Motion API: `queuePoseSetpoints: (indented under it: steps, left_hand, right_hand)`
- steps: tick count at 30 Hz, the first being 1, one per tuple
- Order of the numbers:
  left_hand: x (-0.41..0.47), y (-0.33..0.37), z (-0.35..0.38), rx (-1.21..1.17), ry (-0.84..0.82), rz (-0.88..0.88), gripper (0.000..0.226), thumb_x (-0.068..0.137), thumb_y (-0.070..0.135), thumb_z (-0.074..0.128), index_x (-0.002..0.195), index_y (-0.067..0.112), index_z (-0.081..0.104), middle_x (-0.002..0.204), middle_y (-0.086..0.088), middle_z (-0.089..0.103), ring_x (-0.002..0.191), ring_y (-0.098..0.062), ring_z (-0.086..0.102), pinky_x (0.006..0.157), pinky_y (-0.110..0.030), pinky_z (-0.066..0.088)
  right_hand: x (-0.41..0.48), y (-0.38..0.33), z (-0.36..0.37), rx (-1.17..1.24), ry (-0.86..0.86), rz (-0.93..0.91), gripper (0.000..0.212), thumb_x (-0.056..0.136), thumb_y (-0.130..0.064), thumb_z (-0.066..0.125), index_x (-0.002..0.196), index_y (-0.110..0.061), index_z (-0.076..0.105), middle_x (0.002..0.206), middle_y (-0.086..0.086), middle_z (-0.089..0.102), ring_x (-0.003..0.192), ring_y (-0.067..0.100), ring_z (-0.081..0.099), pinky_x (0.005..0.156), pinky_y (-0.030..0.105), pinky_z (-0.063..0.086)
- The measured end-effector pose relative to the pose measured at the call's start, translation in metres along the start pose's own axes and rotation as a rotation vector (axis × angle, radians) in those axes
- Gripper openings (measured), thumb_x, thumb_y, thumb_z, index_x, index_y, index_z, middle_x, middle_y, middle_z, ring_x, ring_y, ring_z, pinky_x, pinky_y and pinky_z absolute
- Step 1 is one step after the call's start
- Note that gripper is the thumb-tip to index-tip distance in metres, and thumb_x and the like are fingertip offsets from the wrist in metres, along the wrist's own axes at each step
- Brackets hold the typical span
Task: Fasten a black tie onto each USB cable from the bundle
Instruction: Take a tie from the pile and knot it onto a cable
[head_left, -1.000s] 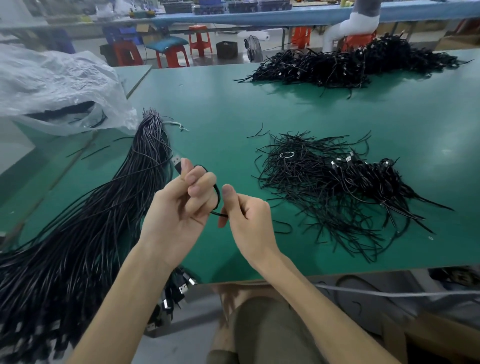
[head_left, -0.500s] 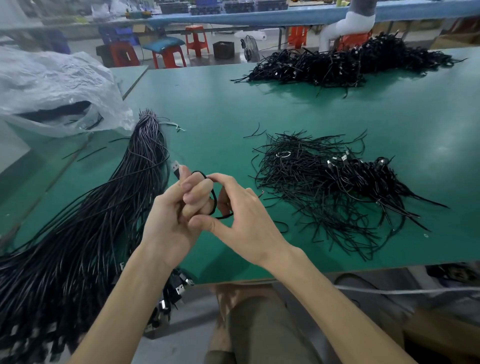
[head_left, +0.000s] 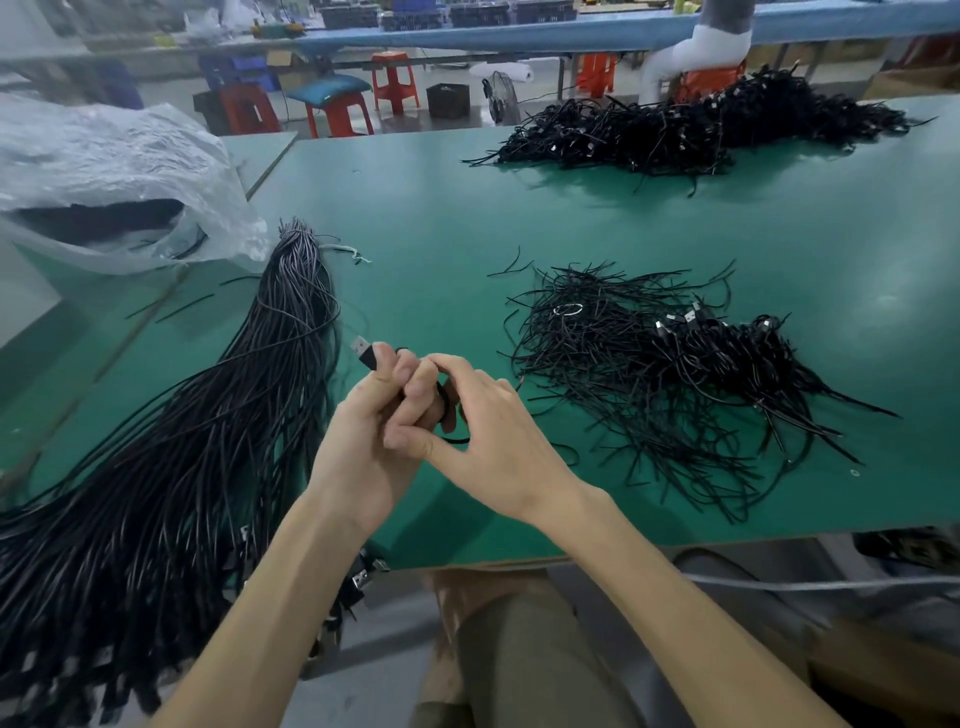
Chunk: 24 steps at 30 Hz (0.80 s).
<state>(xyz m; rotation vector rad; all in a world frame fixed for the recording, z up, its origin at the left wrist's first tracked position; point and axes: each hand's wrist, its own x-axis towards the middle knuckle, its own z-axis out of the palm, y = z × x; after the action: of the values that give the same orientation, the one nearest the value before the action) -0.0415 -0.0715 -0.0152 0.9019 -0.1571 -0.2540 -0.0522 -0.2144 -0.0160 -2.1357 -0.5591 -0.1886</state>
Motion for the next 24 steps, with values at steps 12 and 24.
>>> queuePoseSetpoints:
  steps: [12,24]
  left_hand:
    - [-0.005,0.015,-0.013,0.234,-0.3,-0.035,0.026,0.102,0.027,0.057,0.103,0.005,0.071,0.123,-0.02,0.07,0.111,-0.03,0.067,0.099,-0.035,0.052]
    - [-0.018,0.035,0.01,0.872,-0.37,0.157,0.027,0.103,0.011,0.048,0.102,-0.002,0.071,0.112,-0.014,0.075,0.114,-0.029,0.07,0.099,-0.032,0.053]
  right_hand:
    - [0.0,0.013,0.012,0.604,0.095,0.17,0.033,0.083,-0.01,0.083,0.115,-0.015,0.075,0.107,0.0,0.076,0.109,0.016,0.068,0.101,0.029,0.052]
    - [-0.014,0.007,0.018,0.78,0.286,0.103,0.04,0.076,-0.003,0.082,0.112,-0.017,0.075,0.105,0.008,0.075,0.095,0.015,0.071,0.088,0.035,0.06]
